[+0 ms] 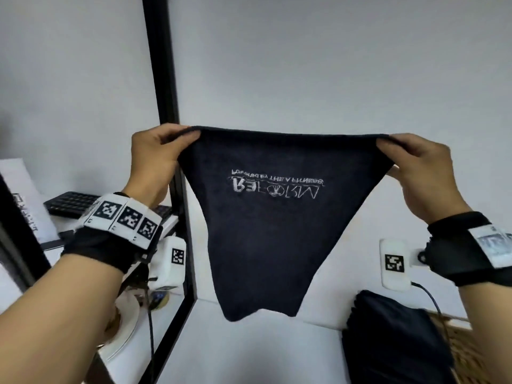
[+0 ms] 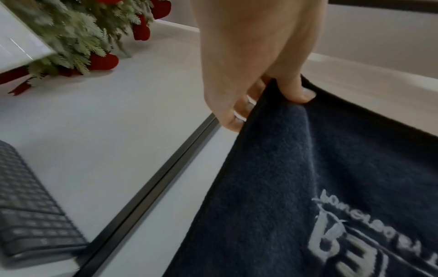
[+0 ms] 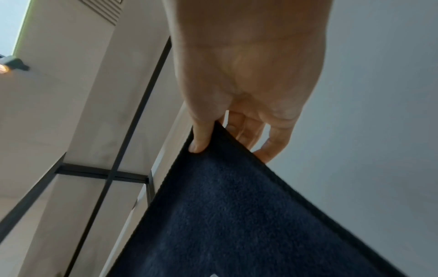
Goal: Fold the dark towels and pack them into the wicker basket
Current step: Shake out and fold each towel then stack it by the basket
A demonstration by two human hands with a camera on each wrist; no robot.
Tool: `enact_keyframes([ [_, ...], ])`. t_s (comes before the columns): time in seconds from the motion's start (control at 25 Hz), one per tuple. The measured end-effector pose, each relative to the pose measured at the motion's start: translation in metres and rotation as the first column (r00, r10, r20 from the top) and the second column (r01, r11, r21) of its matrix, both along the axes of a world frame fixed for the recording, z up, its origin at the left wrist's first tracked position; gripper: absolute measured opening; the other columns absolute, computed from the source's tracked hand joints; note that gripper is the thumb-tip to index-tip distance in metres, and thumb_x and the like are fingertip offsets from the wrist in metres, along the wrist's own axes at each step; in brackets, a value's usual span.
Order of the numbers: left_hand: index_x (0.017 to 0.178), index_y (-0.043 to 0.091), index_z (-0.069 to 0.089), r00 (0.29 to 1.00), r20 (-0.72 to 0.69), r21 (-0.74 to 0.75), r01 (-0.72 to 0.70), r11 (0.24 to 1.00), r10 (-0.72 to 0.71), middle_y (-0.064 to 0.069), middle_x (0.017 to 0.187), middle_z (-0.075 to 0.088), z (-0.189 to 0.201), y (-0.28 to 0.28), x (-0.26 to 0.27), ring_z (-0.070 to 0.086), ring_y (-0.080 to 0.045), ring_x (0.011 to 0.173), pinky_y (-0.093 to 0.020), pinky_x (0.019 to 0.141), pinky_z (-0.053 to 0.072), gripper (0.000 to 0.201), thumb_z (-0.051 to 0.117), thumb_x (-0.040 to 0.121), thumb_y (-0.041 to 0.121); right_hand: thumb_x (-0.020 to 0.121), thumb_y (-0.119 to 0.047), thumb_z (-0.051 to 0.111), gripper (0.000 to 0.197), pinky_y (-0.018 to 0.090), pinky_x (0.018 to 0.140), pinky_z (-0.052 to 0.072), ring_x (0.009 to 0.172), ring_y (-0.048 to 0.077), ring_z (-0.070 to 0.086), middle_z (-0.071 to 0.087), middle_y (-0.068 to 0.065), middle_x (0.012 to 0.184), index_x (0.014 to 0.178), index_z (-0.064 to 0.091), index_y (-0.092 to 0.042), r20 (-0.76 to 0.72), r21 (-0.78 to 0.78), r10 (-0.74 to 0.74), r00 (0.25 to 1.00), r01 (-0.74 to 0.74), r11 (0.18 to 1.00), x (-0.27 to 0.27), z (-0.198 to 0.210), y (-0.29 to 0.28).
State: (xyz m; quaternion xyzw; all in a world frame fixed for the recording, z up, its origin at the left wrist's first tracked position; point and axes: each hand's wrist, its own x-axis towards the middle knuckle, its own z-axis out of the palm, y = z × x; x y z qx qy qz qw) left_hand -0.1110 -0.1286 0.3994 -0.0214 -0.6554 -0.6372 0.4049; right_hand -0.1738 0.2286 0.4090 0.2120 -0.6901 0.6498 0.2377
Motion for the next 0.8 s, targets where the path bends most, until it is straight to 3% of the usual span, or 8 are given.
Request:
enact_keyframes([
  [0.12, 0.086, 0.017, 0.076, 0.988, 0.083, 0.059, 0.129, 0.99, -0.133, 0.002, 0.079, 0.074, -0.014, -0.009, 0.049, 0.067, -0.015, 0.079, -0.031, 0.077, 0.056, 0.007, 0.069, 0.087, 0.017, 0.092, -0.019, 0.063, 0.01, 0.03, 0.076, 0.055, 0.081, 0.013, 0.063, 0.069, -0.003, 0.082, 0.089, 0.073, -0.017, 0.076, -0.087, 0.075, 0.994, -0.069, 0.994, 0.055, -0.013, -0.005],
  [0.28, 0.089, 0.009, 0.075, 0.922, 0.227, 0.089, 0.302, 0.949, -0.315, -0.006, 0.086, 0.074, -0.048, -0.022, 0.11, 0.067, -0.02, 0.081, -0.034, 0.075, 0.056, 0.017, 0.065, 0.085, 0.024, 0.089, -0.03, 0.062, 0.017, 0.029, 0.072, 0.055, 0.079, 0.015, 0.062, 0.068, -0.003, 0.078, 0.084, 0.074, -0.019, 0.195, -0.136, 0.147, 0.97, -0.122, 0.983, 0.119, -0.044, -0.006],
  [0.36, 0.083, 0.008, 0.075, 0.905, 0.278, 0.113, 0.303, 0.946, -0.322, -0.004, 0.078, 0.073, -0.073, -0.02, 0.126, 0.067, -0.015, 0.073, -0.027, 0.069, 0.057, 0.013, 0.066, 0.086, 0.017, 0.084, -0.036, 0.063, 0.02, 0.027, 0.069, 0.054, 0.074, 0.013, 0.06, 0.065, -0.004, 0.073, 0.079, 0.074, -0.02, 0.268, -0.122, 0.141, 0.953, -0.112, 0.986, 0.136, -0.07, -0.003],
  [0.48, 0.082, 0.002, 0.071, 0.87, 0.428, 0.114, 0.215, 0.97, -0.243, 0.002, 0.064, 0.067, -0.134, -0.014, 0.133, 0.06, -0.005, 0.055, -0.016, 0.052, 0.048, 0.013, 0.068, 0.086, 0.014, 0.091, -0.029, 0.06, 0.028, 0.022, 0.06, 0.052, 0.064, 0.009, 0.059, 0.063, -0.006, 0.065, 0.068, 0.071, -0.019, 0.409, -0.084, 0.109, 0.906, -0.081, 0.993, 0.15, -0.134, 0.001],
  [0.56, 0.081, 0.006, 0.074, 0.799, 0.553, 0.128, 0.2, 0.971, -0.237, -0.004, 0.069, 0.067, -0.189, -0.008, 0.129, 0.059, -0.011, 0.062, -0.022, 0.058, 0.05, 0.014, 0.068, 0.088, 0.016, 0.094, -0.025, 0.059, 0.027, 0.026, 0.064, 0.053, 0.069, 0.011, 0.063, 0.068, -0.001, 0.07, 0.074, 0.073, -0.015, 0.534, -0.034, 0.074, 0.842, -0.066, 0.997, 0.148, -0.191, 0.008],
  [0.68, 0.054, 0.019, 0.07, 0.625, 0.764, 0.069, 0.164, 0.984, -0.158, 0.001, 0.059, 0.061, -0.29, -0.007, 0.112, 0.056, -0.02, 0.068, -0.036, 0.068, 0.05, 0.034, 0.068, 0.088, 0.015, 0.091, -0.027, 0.064, 0.021, 0.037, 0.068, 0.048, 0.075, 0.02, 0.06, 0.068, 0.012, 0.082, 0.084, 0.075, -0.01, 0.702, 0.108, -0.027, 0.712, -0.069, 0.992, 0.132, -0.288, 0.015],
  [0.8, 0.052, 0.006, 0.054, 0.457, 0.887, 0.007, 0.139, 0.99, -0.07, -0.007, 0.058, 0.053, -0.377, -0.012, 0.091, 0.054, -0.019, 0.065, -0.051, 0.07, 0.056, 0.04, 0.077, 0.073, 0.031, 0.089, -0.023, 0.066, 0.022, 0.035, 0.067, 0.05, 0.074, 0.022, 0.059, 0.067, 0.016, 0.08, 0.083, 0.075, -0.005, 0.815, 0.161, -0.091, 0.572, -0.072, 0.984, 0.109, -0.37, 0.014],
])
